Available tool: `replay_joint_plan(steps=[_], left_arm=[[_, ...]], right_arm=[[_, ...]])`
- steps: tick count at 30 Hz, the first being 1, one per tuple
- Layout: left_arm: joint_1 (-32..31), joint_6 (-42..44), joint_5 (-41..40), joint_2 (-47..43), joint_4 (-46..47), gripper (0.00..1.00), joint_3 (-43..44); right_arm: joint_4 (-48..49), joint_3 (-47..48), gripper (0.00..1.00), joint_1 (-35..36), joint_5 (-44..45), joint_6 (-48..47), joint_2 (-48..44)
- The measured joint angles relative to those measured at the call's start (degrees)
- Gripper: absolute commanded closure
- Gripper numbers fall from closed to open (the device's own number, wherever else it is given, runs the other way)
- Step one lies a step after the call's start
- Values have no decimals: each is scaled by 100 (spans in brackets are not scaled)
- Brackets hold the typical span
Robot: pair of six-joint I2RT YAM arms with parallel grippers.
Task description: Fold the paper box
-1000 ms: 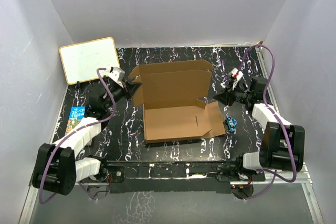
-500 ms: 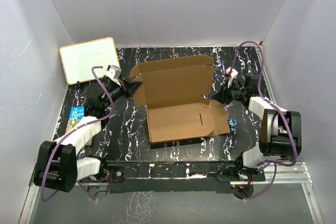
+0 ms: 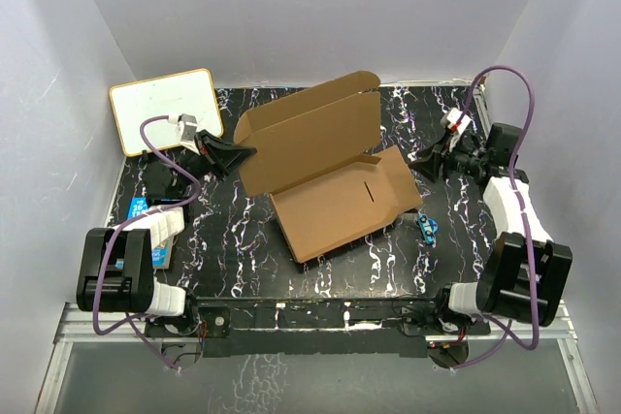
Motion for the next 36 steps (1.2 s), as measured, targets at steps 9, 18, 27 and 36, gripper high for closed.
replay_joint_plan(steps=[9, 18, 27, 36], left_arm=[[0, -273, 562, 59, 608, 100, -2], [0, -223, 813, 59, 691, 100, -2], [0, -155, 874, -33, 702, 100, -2], [0, -160, 861, -33, 702, 100, -2]], right_arm=[[-328, 297, 50, 90, -317, -402, 1067], [-798, 531, 45, 319, -839, -1244, 1447], [-1753, 920, 42, 433, -1058, -3359, 2017], [-2116, 986, 49, 756, -1097, -4378, 2317]])
